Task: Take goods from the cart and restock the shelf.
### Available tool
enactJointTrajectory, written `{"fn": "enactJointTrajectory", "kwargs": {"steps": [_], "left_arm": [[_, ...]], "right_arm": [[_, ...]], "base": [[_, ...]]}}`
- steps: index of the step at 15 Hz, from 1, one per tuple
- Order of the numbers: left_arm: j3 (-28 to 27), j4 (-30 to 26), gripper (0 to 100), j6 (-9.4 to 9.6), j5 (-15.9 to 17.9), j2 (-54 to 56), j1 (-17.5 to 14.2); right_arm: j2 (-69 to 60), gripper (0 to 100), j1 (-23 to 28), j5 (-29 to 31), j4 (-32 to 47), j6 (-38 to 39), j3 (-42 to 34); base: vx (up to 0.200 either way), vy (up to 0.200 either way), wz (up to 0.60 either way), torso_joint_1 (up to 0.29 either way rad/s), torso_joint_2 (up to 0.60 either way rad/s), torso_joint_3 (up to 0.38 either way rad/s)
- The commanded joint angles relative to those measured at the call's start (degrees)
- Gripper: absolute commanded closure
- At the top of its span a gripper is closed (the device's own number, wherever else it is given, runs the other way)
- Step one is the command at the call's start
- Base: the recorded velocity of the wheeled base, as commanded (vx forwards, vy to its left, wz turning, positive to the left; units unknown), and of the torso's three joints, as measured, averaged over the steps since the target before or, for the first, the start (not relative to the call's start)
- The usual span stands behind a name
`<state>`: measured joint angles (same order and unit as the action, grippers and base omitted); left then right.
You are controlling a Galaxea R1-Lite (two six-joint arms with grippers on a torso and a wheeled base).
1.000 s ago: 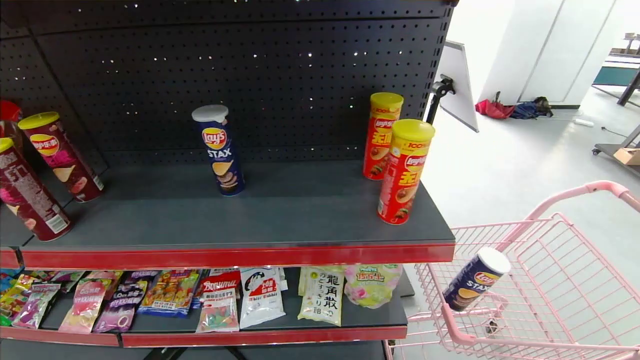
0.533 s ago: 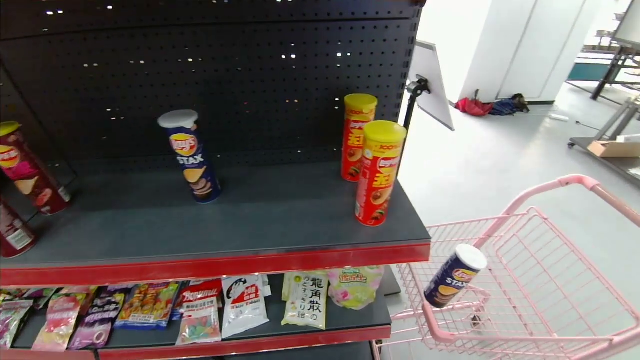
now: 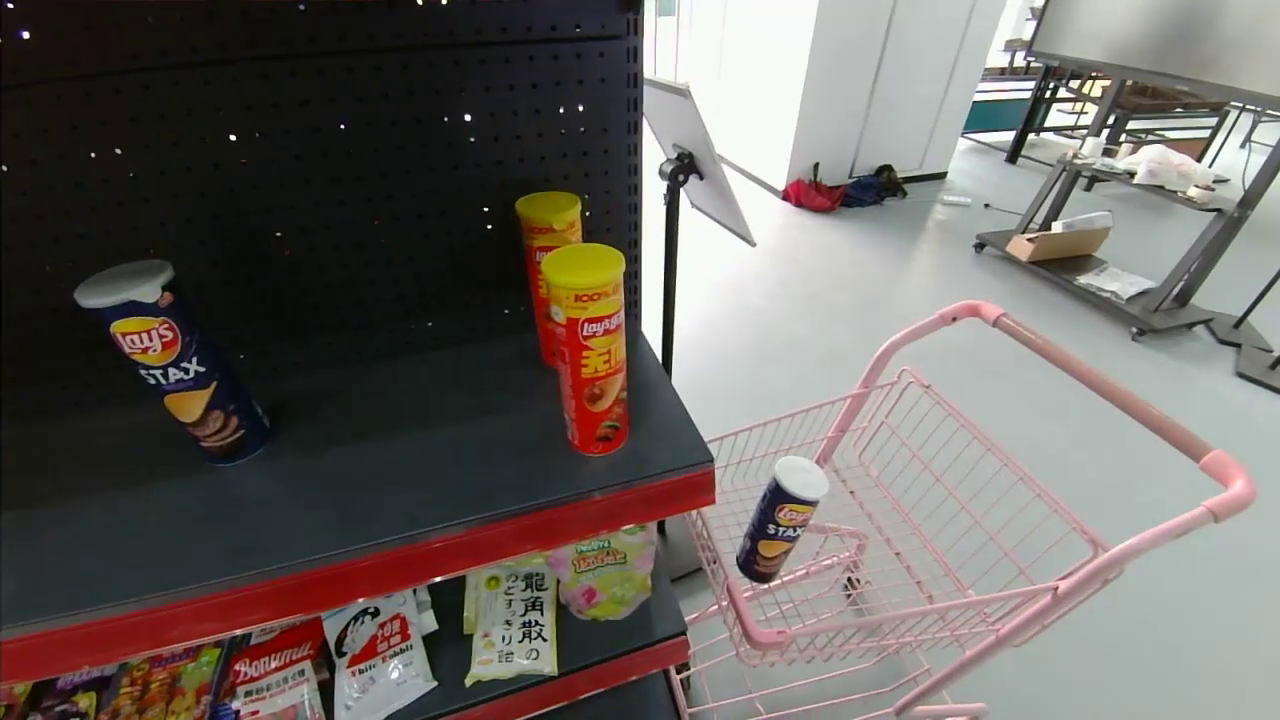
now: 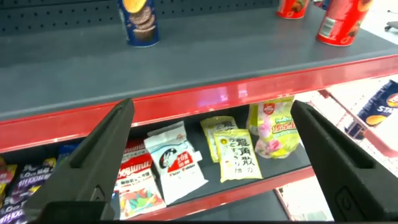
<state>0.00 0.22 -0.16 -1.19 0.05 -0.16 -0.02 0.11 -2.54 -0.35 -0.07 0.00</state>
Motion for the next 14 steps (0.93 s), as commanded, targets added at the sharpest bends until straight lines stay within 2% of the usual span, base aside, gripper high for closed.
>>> {"fn": "enactJointTrajectory", "kwargs": {"steps": [1,14], "left_arm": [[0.00,0.04,0,-0.02,-0.04,-0.05,-0.02],[0.00,0.04,0,-0.02,-0.04,-0.05,-0.02]], "right_arm": [[0.02,0,-0.02,-0.01,-0.09,-0.01,0.00],[0.02,0,-0.02,-0.01,-0.09,0.07,0.00]], "base": [[0.000,0.000,0.00,0.000,0.00,0.000],[0.000,0.000,0.00,-0.136,0.33,0.200]]}}
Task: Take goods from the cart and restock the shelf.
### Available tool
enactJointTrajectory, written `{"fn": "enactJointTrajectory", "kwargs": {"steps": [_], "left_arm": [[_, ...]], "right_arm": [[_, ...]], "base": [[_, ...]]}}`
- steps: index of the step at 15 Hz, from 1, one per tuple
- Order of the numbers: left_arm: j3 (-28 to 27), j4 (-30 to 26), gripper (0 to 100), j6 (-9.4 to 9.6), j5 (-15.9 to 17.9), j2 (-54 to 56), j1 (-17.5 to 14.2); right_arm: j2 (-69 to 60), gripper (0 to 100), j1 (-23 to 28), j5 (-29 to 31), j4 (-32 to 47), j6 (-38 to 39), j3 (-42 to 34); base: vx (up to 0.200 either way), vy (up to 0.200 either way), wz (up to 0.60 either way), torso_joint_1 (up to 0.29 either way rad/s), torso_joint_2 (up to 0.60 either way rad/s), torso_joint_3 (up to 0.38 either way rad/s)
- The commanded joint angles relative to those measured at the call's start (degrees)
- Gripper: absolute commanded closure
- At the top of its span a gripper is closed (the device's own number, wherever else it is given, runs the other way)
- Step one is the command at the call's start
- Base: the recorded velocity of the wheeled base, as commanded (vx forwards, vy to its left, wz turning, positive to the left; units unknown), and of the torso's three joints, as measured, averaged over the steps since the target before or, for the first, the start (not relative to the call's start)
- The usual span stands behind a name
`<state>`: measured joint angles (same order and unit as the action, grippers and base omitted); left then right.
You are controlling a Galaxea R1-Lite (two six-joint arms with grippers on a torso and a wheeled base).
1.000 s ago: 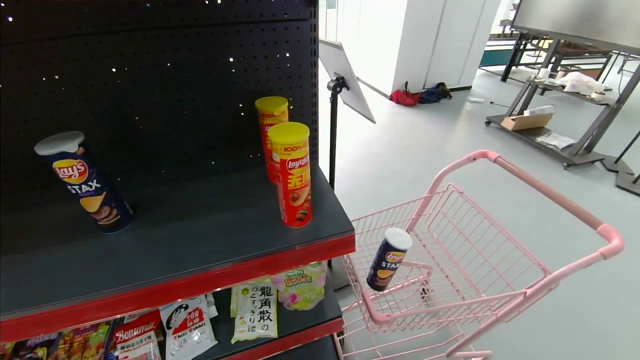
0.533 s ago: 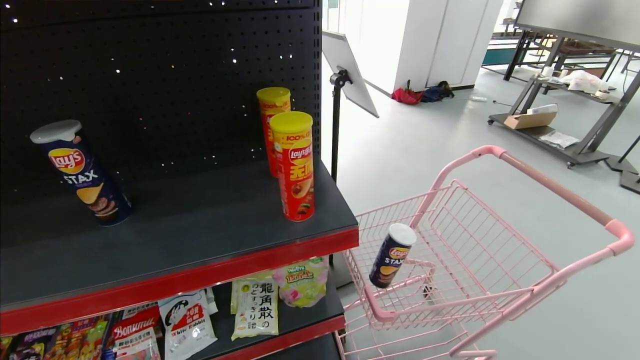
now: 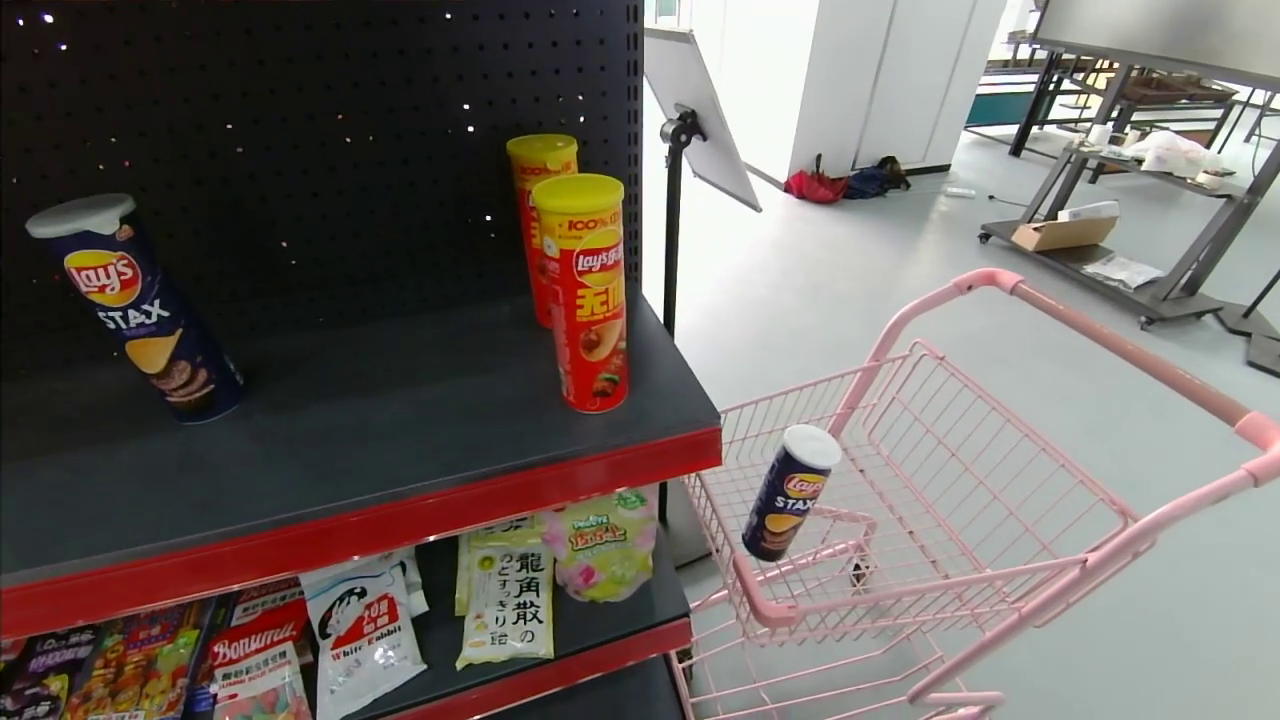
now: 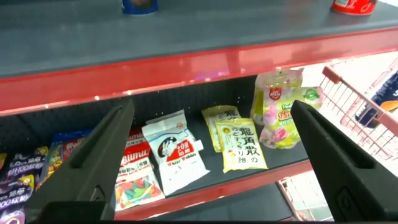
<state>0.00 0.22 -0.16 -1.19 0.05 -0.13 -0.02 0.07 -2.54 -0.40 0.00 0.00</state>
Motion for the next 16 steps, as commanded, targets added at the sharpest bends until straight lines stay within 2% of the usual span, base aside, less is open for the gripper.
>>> {"fn": "enactJointTrajectory", "kwargs": {"steps": [1,9,12,15,16], "left_arm": [[0.00,0.04,0,-0.11,-0.04,-0.05,-0.04],[0.00,0.04,0,-0.02,-0.04,-0.05,-0.04],[0.00,0.04,0,-0.02,-0.04,-0.05,-0.04],[0.00,0.04,0,-0.02,-0.04,-0.05,-0.04],[0.00,0.04,0,-0.02,-0.04,-0.05,-0.04]], "right_arm": [[0.02,0,0.01,-0.01,0.05,0.00,0.00],[0.02,0,0.01,-0.01,-0.04,-0.09,0.00],[0.02,0,0.01,-0.01,0.05,-0.09,0.00],[0.73,0,0.37,2.89,-0.21,-0.62,1.05],[26.04,0,-1.74,2.18,-1.09,12.04,25.58]], "base": [[0.000,0.000,0.00,-0.144,0.38,0.237],[0.000,0.000,0.00,-0.163,0.46,0.293],[0.000,0.000,0.00,-0.048,0.14,0.093],[0.000,0.000,0.00,0.000,0.00,0.000],[0.000,0.000,0.00,0.000,0.00,0.000]]}}
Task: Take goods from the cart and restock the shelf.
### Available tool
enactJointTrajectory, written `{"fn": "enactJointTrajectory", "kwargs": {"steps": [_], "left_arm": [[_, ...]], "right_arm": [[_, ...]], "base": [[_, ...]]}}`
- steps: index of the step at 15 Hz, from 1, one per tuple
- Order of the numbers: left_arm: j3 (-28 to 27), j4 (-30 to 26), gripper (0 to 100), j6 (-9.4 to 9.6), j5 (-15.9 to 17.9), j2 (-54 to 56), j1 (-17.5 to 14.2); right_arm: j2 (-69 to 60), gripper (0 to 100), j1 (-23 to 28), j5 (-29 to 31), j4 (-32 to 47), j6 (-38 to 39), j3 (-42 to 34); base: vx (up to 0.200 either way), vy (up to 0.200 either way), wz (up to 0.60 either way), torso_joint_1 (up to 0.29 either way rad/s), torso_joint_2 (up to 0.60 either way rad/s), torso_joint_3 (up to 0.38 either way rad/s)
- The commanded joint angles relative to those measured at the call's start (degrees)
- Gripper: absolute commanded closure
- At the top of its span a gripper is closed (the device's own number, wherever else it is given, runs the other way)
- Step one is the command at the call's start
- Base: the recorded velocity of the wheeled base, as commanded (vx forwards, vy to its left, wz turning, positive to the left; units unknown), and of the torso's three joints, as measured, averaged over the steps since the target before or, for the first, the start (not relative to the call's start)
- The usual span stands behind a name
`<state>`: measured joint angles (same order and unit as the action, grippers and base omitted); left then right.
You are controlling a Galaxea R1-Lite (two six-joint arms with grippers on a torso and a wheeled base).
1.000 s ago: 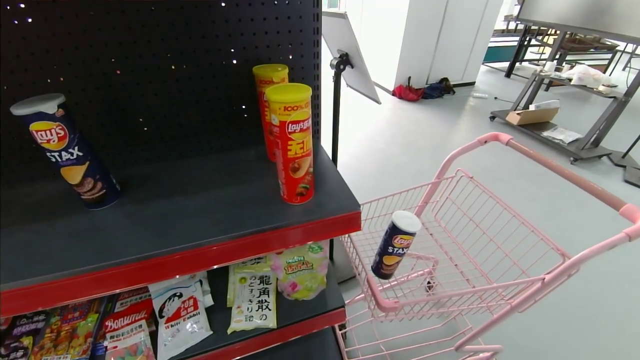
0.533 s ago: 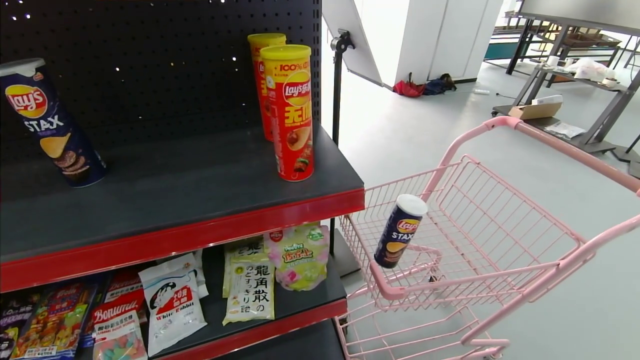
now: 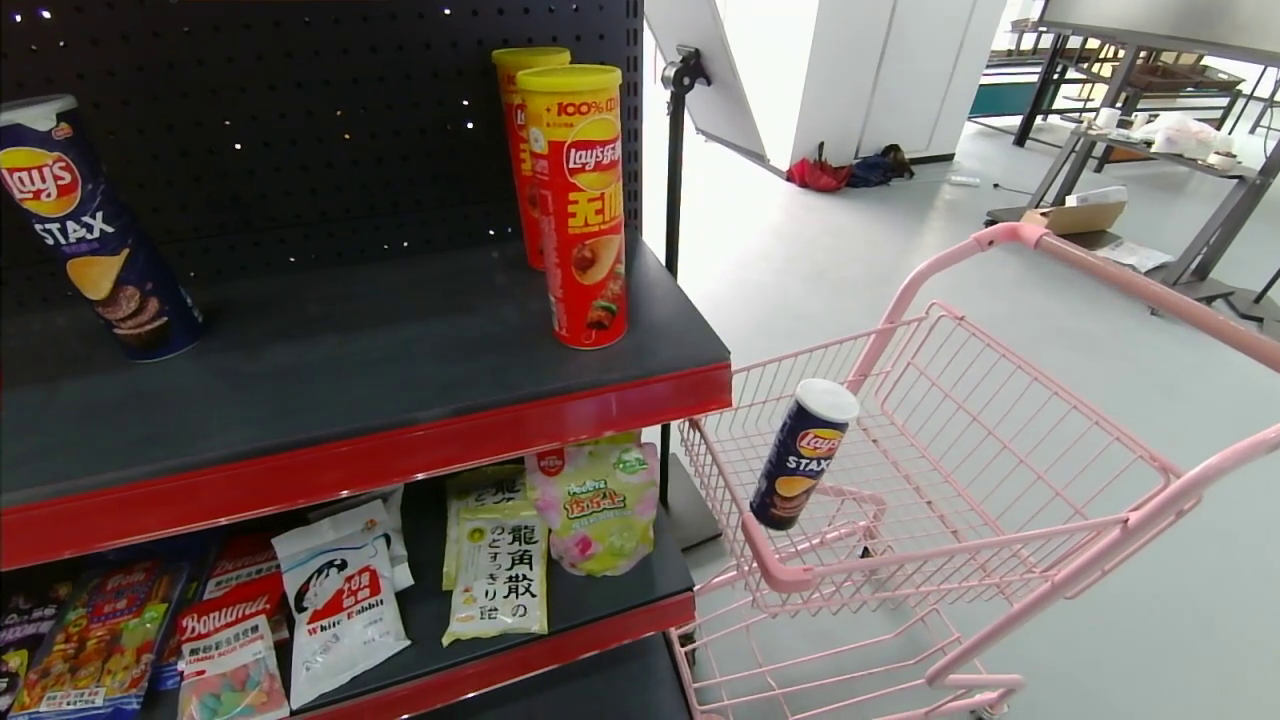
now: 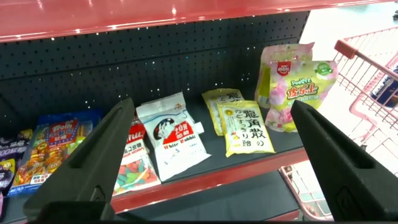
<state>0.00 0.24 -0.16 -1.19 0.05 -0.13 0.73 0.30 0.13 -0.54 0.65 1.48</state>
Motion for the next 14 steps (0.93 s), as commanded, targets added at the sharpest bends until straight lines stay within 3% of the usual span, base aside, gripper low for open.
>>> {"fn": "enactJointTrajectory", "kwargs": {"steps": [1,2,5,7,11,14], "left_arm": [[0.00,0.02,0,-0.02,-0.04,-0.05,-0.04],[0.00,0.02,0,-0.02,-0.04,-0.05,-0.04],[0.00,-0.07,0,-0.02,-0.04,-0.05,-0.04],[0.00,0.02,0,-0.02,-0.04,-0.05,-0.04],[0.00,0.02,0,-0.02,-0.04,-0.05,-0.04],[0.00,0.02,0,-0.02,-0.04,-0.05,-0.04]], "right_arm": [[37.24,0,-2.24,-0.31,-2.19,17.37,35.88],[46.47,0,-4.08,-1.19,-5.18,15.61,40.01],[62.81,0,-11.73,-6.99,-19.33,9.29,33.33],[71.69,0,-12.43,-10.68,-21.88,10.69,28.50],[97.88,0,-13.40,-14.99,-45.25,7.79,28.58],[103.42,0,-15.60,-14.90,-47.72,7.18,28.85]], "base": [[0.000,0.000,0.00,0.000,0.00,0.000],[0.000,0.000,0.00,0.000,0.00,0.000],[0.000,0.000,0.00,0.000,0.00,0.000],[0.000,0.000,0.00,0.000,0.00,0.000],[0.000,0.000,0.00,0.000,0.00,0.000],[0.000,0.000,0.00,0.000,0.00,0.000]]}}
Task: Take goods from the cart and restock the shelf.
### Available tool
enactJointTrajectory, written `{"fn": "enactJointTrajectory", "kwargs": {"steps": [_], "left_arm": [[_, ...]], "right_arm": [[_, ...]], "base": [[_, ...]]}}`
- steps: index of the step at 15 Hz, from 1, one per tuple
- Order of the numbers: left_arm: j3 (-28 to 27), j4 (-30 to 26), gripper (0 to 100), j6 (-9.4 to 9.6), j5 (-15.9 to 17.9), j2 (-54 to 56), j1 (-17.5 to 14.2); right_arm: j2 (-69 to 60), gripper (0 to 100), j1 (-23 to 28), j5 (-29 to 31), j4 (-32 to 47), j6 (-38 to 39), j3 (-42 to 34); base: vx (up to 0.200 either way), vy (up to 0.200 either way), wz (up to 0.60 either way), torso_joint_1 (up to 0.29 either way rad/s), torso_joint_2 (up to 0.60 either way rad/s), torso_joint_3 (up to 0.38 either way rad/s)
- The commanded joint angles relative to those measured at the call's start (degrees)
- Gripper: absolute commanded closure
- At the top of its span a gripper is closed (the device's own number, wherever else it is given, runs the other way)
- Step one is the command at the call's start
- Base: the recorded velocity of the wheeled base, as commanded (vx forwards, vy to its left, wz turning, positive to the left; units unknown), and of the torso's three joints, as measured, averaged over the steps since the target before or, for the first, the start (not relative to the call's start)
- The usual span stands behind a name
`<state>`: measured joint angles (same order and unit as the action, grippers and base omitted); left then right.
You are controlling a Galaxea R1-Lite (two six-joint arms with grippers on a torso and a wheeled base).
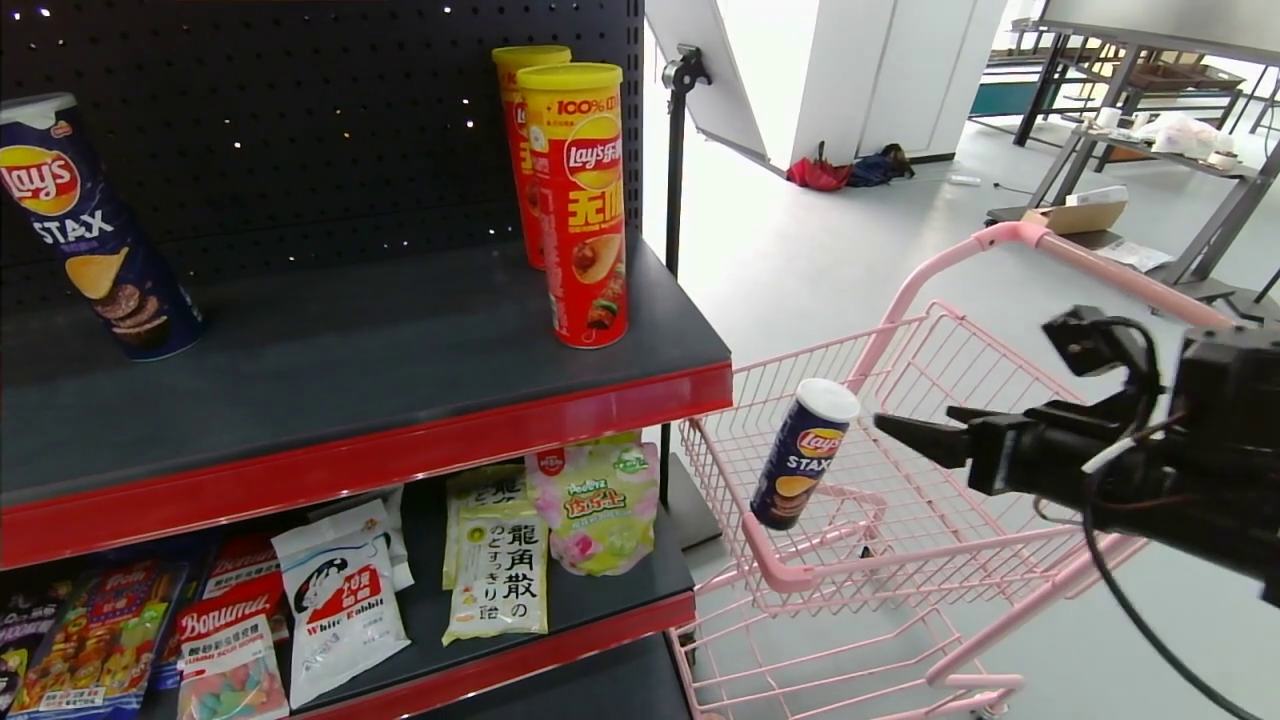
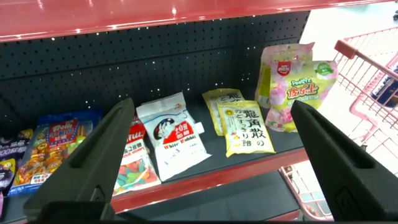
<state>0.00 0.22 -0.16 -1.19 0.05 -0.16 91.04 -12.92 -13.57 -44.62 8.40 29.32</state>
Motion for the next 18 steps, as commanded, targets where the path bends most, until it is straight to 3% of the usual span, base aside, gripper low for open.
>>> {"fn": "enactJointTrajectory", "kwargs": {"steps": [1,6,14,18], "left_arm": [[0.00,0.04,0,-0.02,-0.04,-0.05,-0.02],[0.00,0.04,0,-0.02,-0.04,-0.05,-0.02],[0.00,0.04,0,-0.02,-0.04,-0.05,-0.02],[0.00,0.04,0,-0.02,-0.04,-0.05,-0.02]], "right_arm": [[14.96,0,-3.16,-0.85,-3.63,-0.58,1.88],[21.37,0,-2.72,2.32,-4.25,-0.31,6.63],[32.27,0,-2.20,7.59,-17.08,-0.31,10.06],[34.64,0,-2.37,8.82,-17.70,-0.05,13.31]], "base": [[0.000,0.000,0.00,0.000,0.00,0.000],[0.000,0.000,0.00,0.000,0.00,0.000],[0.000,0.000,0.00,0.000,0.00,0.000],[0.000,0.000,0.00,0.000,0.00,0.000]]}}
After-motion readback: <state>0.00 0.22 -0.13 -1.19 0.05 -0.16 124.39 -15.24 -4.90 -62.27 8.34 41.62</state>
